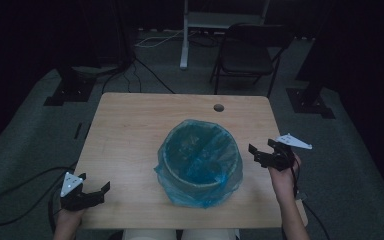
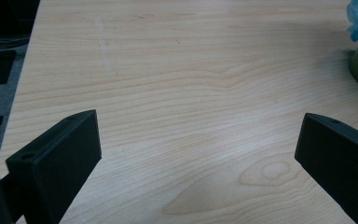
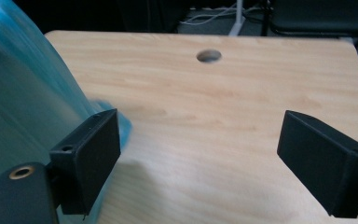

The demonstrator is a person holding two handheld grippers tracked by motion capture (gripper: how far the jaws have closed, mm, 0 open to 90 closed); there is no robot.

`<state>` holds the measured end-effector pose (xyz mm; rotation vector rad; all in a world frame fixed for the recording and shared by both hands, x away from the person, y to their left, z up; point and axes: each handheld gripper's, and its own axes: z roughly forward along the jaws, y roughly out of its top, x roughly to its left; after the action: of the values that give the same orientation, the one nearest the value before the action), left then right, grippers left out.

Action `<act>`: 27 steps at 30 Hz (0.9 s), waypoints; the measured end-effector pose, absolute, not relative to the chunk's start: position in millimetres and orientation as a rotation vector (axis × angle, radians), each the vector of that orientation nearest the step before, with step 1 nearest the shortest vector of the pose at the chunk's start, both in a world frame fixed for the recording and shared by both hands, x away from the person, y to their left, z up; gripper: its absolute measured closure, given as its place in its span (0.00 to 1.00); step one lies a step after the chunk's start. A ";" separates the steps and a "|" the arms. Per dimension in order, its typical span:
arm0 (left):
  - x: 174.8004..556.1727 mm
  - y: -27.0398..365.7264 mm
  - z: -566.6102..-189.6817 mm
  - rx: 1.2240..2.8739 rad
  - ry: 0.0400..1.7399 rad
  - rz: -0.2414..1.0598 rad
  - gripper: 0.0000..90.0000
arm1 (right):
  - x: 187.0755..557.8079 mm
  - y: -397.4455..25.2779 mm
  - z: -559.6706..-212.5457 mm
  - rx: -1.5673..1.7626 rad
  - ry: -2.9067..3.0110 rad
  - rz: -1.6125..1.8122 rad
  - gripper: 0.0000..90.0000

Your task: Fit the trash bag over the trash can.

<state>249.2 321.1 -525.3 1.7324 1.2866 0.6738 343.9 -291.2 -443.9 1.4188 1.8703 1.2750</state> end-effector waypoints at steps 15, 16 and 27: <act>248.0 317.9 -529.4 1.780 1.292 0.692 0.01 | 313.5 -312.7 -511.9 1.585 1.831 1.232 0.14; 247.3 318.1 -529.4 1.782 1.296 0.693 0.01 | 311.4 -314.0 -515.3 1.595 1.828 1.221 0.14; 239.9 320.8 -524.1 1.828 1.386 0.738 0.01 | 278.7 -329.1 -538.8 1.671 1.849 1.132 0.14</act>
<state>239.9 320.8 -524.1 1.8284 1.3858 0.7379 278.7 -329.1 -538.8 1.6714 1.8493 1.1317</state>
